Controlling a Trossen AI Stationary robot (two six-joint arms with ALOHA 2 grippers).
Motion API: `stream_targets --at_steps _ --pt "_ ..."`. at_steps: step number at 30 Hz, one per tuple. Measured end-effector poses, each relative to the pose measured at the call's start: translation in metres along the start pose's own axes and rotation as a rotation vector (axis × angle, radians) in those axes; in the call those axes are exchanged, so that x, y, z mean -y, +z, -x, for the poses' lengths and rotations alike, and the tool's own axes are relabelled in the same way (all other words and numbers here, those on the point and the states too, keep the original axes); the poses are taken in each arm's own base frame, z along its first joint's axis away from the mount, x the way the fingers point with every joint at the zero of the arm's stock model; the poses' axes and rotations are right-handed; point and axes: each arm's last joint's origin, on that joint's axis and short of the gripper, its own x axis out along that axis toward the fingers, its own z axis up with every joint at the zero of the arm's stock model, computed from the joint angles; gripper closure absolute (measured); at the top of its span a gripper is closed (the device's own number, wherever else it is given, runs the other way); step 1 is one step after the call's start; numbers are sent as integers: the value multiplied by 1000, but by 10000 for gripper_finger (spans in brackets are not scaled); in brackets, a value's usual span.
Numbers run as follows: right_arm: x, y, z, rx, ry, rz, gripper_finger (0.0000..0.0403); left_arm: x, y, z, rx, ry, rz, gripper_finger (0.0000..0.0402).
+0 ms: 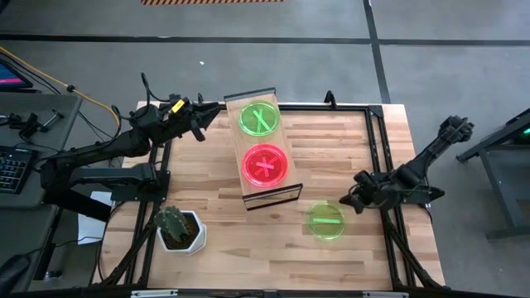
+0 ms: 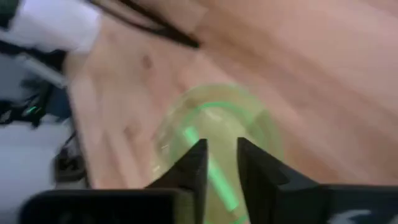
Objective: Place and stack plates onto a shelf
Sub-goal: Stack the green plate on top of the green plate on the shelf
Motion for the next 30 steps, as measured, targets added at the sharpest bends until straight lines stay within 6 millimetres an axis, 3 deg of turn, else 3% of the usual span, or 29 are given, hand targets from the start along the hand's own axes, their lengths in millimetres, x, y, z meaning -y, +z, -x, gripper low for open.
stream_targets --at_steps 5,10,30 --pt "12 -2 -3 40 -136 -66 272 -2 -5 0 -53 25 -22 268" --pt "15 -5 -10 47 -209 -144 230 -4 -9 1 -96 44 -27 268" --pt "4 -28 -52 -18 -265 -174 238 -5 -10 1 -99 46 -26 268"
